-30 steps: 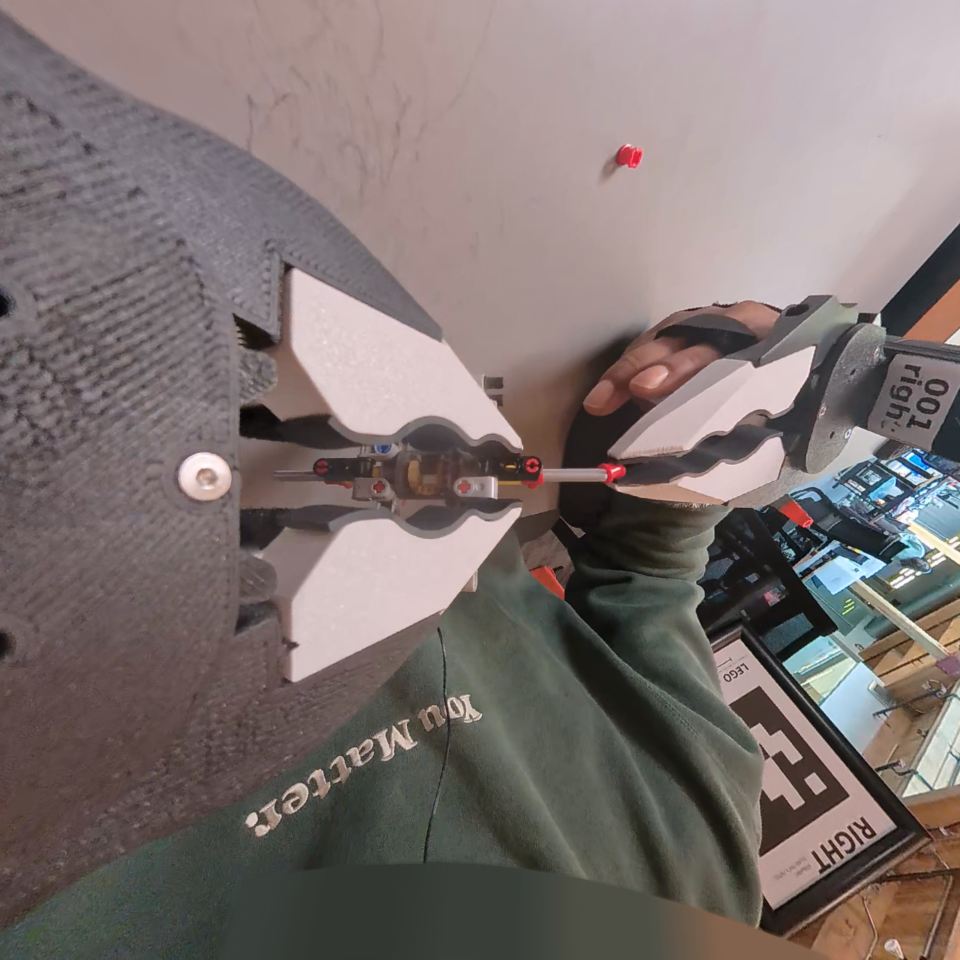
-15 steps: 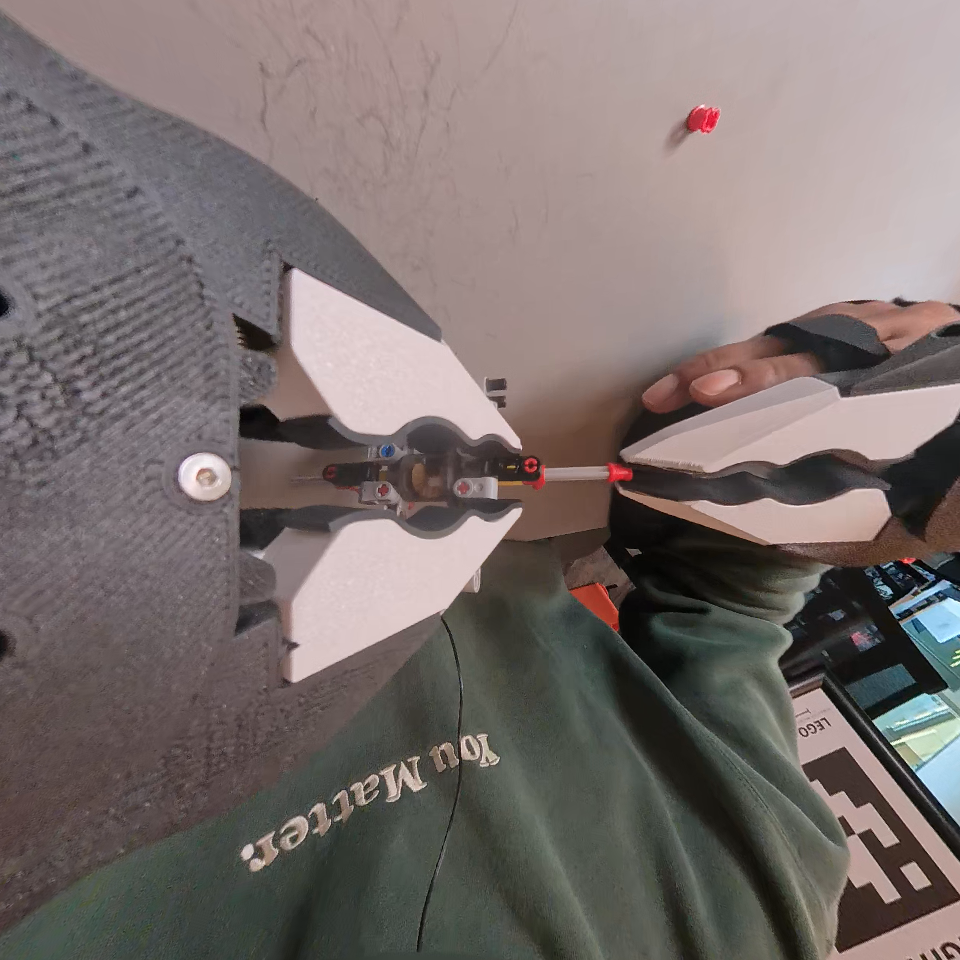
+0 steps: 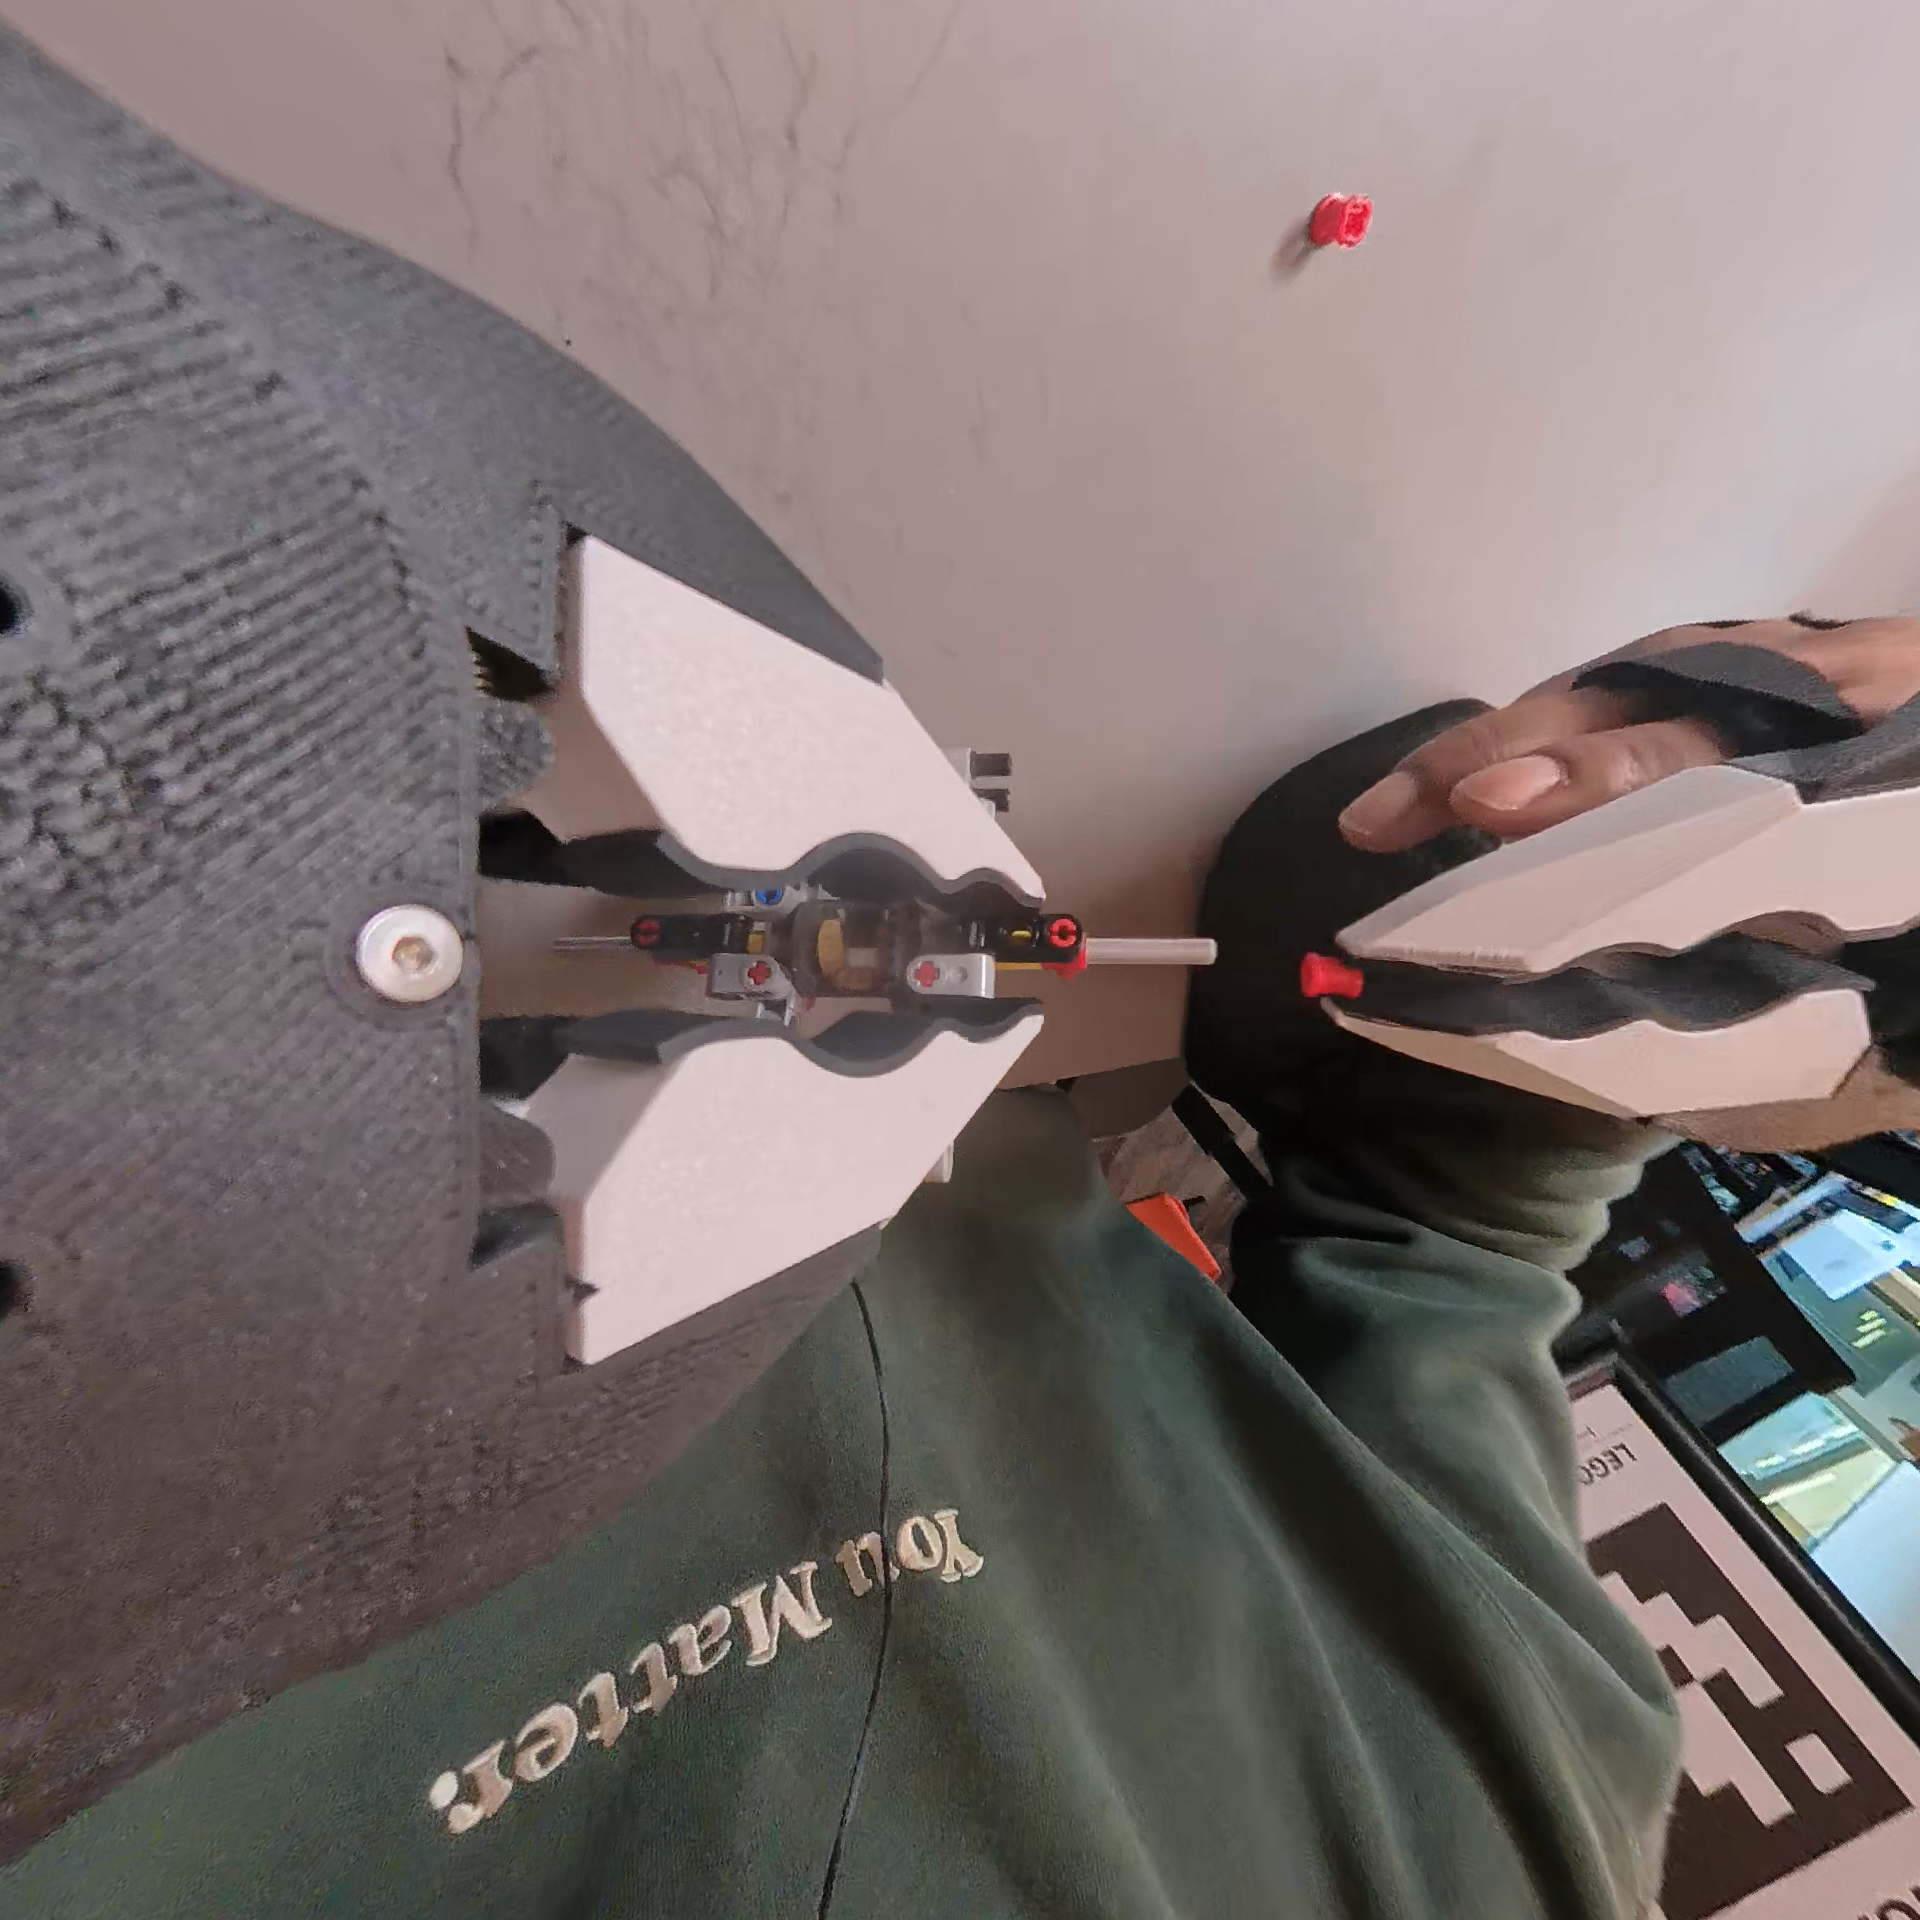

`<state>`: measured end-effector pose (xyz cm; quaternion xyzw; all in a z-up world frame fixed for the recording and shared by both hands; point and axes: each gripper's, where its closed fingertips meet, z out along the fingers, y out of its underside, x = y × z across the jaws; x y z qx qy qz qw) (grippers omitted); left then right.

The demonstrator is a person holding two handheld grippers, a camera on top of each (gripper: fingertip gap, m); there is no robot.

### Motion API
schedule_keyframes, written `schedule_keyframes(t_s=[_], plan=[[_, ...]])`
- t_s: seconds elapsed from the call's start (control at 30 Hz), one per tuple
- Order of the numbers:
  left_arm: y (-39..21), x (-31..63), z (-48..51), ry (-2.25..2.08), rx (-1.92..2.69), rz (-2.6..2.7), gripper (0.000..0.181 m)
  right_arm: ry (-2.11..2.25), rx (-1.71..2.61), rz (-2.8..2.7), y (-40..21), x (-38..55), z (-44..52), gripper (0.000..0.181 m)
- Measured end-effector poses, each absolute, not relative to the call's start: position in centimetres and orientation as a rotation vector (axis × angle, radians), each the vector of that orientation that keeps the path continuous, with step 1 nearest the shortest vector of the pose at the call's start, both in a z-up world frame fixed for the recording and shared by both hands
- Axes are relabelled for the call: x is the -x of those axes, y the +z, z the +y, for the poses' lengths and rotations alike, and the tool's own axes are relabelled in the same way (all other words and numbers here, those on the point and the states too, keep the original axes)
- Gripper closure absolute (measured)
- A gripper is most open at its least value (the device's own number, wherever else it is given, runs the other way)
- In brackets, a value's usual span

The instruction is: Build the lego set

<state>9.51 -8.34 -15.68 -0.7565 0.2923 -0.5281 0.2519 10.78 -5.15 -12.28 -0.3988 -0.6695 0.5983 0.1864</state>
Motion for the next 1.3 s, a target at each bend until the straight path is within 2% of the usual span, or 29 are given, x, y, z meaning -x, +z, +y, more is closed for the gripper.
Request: schedule_keyframes(t_s=[0.23,0.57,1.3], plan=[[-13.6,-10.1,-8.3,-1.628,1.965,0.690,0.168,1.867,1.104,-1.749,-11.5,-11.3,-5.3,0.176],[-9.6,-10.5,-7.4,-1.928,1.775,0.390,0.168,2.449,1.063,-1.373,-7.6,-11.3,-4.6,0.177],[-10.2,-10.3,-7.4,-1.904,1.810,0.363,0.169,2.470,1.115,-1.355,-8.5,-10.8,-4.2,0.176]])
